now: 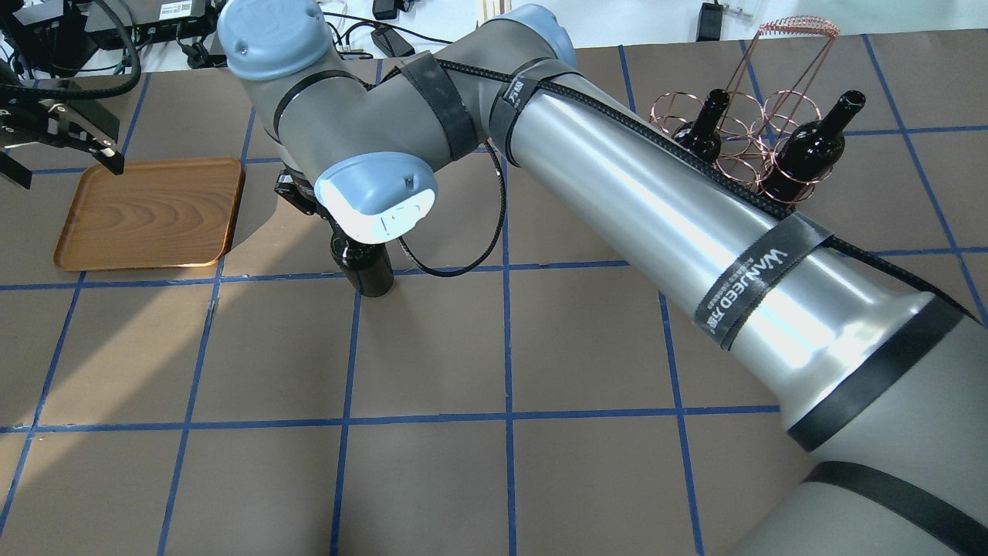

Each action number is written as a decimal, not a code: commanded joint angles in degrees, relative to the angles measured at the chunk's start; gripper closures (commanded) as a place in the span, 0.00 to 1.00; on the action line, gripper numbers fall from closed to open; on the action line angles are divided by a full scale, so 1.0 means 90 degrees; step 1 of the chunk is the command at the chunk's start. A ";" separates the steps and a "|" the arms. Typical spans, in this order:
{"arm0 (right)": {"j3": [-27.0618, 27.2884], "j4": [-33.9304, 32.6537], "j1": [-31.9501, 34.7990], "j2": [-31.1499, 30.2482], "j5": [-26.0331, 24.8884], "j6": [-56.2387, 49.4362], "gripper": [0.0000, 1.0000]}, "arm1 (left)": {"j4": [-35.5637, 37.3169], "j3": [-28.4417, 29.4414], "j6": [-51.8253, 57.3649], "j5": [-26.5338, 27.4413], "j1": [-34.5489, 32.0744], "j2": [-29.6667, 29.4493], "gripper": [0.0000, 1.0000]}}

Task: Take wine from basket and place on tray
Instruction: 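Lower the bottle upright onto the table beside the tray, then open the right gripper and withdraw it while the left gripper approaches the bottle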

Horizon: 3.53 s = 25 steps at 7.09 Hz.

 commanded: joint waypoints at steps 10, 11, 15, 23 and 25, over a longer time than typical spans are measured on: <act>-0.0098 0.0398 0.0183 0.0047 -0.0306 -0.0331 0.79 | -0.0260 -0.0004 -0.0010 0.0013 -0.0049 0.0021 0.00; -0.0098 0.0398 0.0183 0.0066 -0.0305 -0.0341 0.78 | -0.0271 -0.0014 -0.0010 0.0013 -0.0049 0.0001 0.00; -0.0098 0.0398 0.0173 0.0057 -0.0208 -0.0263 0.00 | -0.0261 -0.0014 0.0000 -0.0016 -0.0049 -0.0038 0.00; 0.1655 0.2171 -0.2214 -0.3004 -0.0061 -0.2657 0.00 | 0.0108 -0.0033 -0.0273 -0.0017 -0.1179 -0.0086 0.00; 0.1786 0.3031 -0.3385 -0.3594 -0.0061 -0.4037 0.00 | 0.0198 -0.0140 -0.0478 -0.0133 -0.1863 -0.0213 0.00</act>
